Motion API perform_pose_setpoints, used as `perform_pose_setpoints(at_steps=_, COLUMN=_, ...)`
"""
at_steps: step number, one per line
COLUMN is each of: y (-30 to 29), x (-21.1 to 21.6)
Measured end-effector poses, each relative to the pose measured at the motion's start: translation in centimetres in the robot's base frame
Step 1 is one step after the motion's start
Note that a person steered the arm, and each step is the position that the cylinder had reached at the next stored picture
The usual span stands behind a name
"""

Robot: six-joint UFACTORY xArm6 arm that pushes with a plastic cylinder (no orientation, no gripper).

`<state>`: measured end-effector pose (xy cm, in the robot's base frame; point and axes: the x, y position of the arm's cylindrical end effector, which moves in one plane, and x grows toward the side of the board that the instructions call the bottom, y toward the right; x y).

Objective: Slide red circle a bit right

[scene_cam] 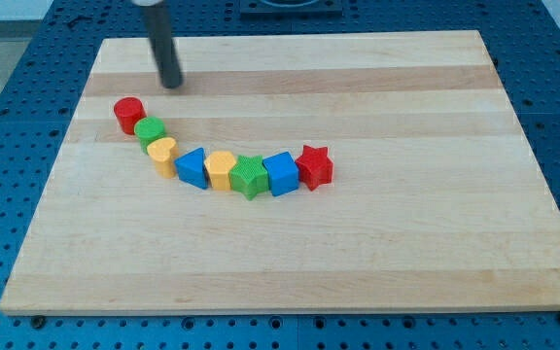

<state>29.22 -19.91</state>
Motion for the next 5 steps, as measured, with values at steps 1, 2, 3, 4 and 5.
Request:
perform_pose_setpoints(at_steps=1, y=-4.8, x=1.3)
perform_pose_setpoints(at_steps=2, y=-6.8, x=4.6)
perform_pose_setpoints(at_steps=3, y=-7.2, x=7.9)
perform_pose_setpoints(at_steps=4, y=-5.3, x=8.9)
perform_pose_setpoints(at_steps=5, y=-0.3, x=8.3)
